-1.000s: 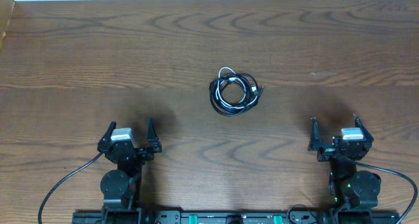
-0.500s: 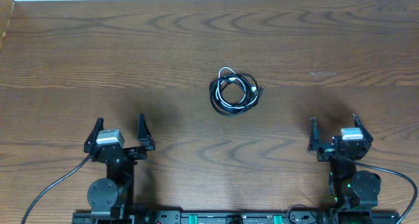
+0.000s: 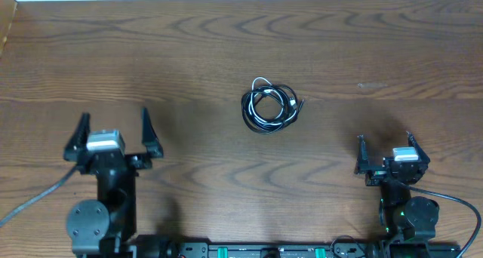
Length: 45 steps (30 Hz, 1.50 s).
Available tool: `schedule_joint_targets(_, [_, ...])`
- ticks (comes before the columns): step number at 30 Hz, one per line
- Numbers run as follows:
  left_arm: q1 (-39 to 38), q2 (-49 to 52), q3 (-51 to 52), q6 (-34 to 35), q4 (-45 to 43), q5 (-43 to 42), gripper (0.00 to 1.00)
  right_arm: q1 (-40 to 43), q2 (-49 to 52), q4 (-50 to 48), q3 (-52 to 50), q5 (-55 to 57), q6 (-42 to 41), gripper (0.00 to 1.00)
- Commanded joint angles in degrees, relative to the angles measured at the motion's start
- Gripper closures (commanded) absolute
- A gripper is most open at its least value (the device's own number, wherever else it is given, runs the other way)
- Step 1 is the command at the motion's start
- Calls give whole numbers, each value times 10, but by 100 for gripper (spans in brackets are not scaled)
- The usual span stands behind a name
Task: Untangle cables
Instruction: 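Raise the left arm and move it forward to the table's left side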
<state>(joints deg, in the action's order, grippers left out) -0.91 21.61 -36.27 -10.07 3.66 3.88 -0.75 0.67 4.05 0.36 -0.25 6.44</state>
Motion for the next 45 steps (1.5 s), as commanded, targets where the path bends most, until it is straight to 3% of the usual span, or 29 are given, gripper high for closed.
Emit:
schedule_joint_targets(1, [2,57,-45,-96,-34,60,2,3,-3,2,-1,-1,-8,1])
schedule_joint_targets(8, [2,184,-140,-100,-50,67,2,3,-3,2,-1,-1,-8,1])
schedule_joint_targets(18, [2,363,-347,-48,141,-33,2,3,-3,2,-1,-1,-8,1])
schedule_joint_targets(23, [2,430,-422,-26,217,-44,2,3,-3,2,-1,-1,-8,1])
schedule_joint_targets(31, [2,479,-424,85,210,-48,2,3,-3,2,-1,-1,-8,1])
schedule_joint_targets(45, [-2,581,-424,52,207,-43,2,3,-3,2,-1,-1,-8,1])
